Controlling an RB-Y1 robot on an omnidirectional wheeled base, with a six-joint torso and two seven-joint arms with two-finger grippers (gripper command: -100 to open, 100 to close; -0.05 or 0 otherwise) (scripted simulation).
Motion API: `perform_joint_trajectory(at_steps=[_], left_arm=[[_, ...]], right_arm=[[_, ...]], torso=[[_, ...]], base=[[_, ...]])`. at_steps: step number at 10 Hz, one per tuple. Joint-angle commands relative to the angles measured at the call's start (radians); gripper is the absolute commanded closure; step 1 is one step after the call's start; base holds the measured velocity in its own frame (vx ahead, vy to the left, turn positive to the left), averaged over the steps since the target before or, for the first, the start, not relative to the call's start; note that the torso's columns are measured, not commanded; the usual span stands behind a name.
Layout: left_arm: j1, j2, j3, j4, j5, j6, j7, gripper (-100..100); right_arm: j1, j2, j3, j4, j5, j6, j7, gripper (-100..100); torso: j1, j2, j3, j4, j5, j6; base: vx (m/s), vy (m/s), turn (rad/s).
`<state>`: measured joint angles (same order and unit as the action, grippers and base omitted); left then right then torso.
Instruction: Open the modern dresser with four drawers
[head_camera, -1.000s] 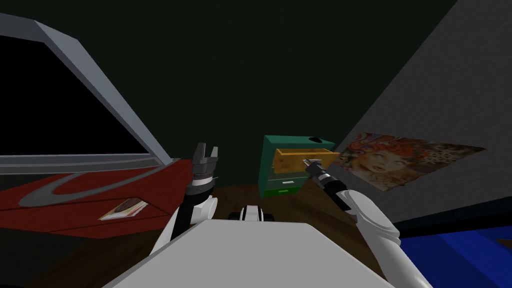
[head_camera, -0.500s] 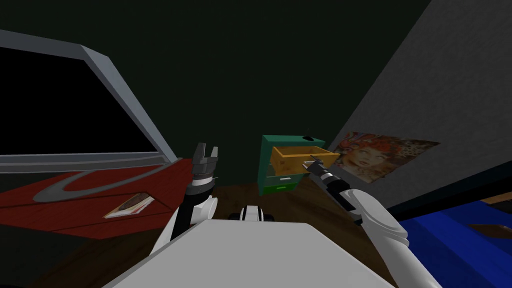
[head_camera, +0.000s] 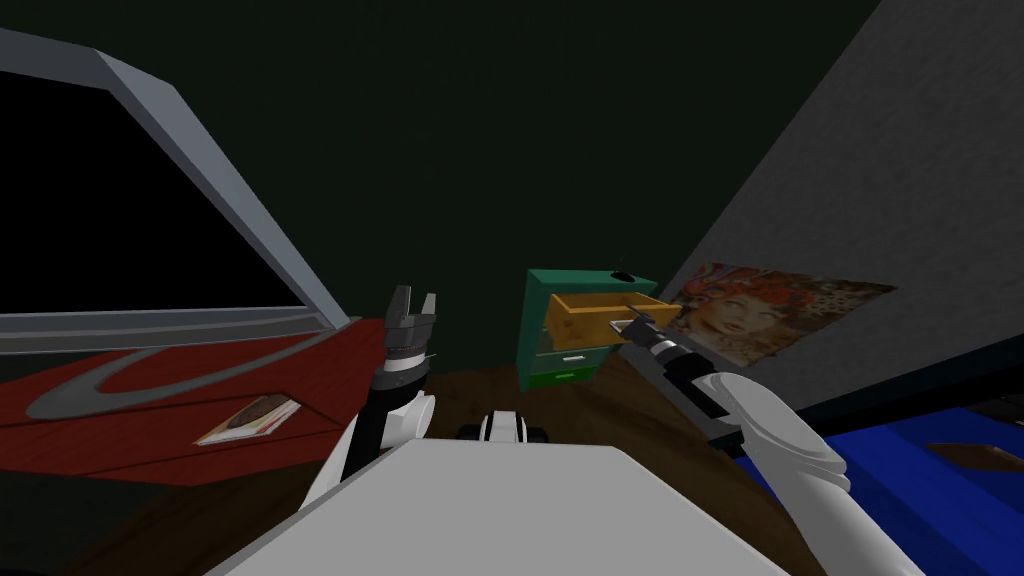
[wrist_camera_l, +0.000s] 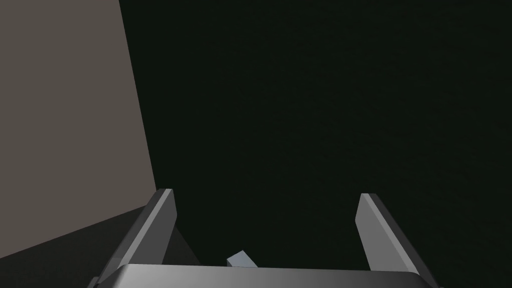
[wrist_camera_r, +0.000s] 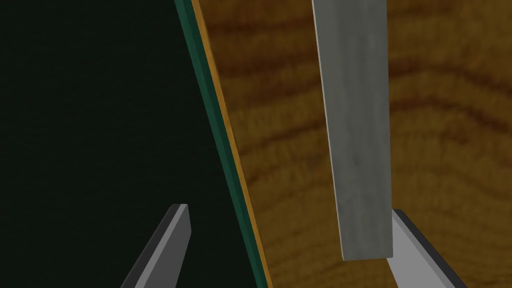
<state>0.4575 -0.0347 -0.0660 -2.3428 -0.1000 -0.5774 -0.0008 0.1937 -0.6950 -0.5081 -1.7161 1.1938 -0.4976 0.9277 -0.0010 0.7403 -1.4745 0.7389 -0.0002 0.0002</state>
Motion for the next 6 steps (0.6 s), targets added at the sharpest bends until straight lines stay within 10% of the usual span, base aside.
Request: perform_joint_trajectory(at_steps=[1, 2, 3, 6], left_arm=[[0.0, 0.0, 0.0, 0.0, 0.0, 0.0, 0.0, 0], [0.0, 0.0, 0.0, 0.0, 0.0, 0.0, 0.0, 0], [0.0, 0.0, 0.0, 0.0, 0.0, 0.0, 0.0, 0], [0.0, 0.0, 0.0, 0.0, 0.0, 0.0, 0.0, 0]], right_arm=[[0.001, -0.05, -0.015, 0.001, -0.009, -0.005, -0.045, -100], [0.004, -0.034, -0.007, 0.005, -0.007, -0.01, -0.029, -100], [0.006, -0.036, -0.007, 0.006, -0.007, -0.01, -0.034, 0], [0.009, -0.034, -0.005, 0.009, -0.006, -0.011, -0.033, 0]], torso=[[0.001, 0.001, 0.0, 0.002, 0.002, 0.001], [0.003, 0.002, 0.001, 0.004, 0.004, 0.002], [0.003, 0.002, 0.001, 0.003, 0.003, 0.0], [0.003, 0.0, 0.0, 0.001, 0.002, 0.0]], base=[[-0.001, 0.043, -0.021], [0.005, 0.017, -0.01], [0.0, 0.0, 0.0], [0.0, 0.0, 0.0]])
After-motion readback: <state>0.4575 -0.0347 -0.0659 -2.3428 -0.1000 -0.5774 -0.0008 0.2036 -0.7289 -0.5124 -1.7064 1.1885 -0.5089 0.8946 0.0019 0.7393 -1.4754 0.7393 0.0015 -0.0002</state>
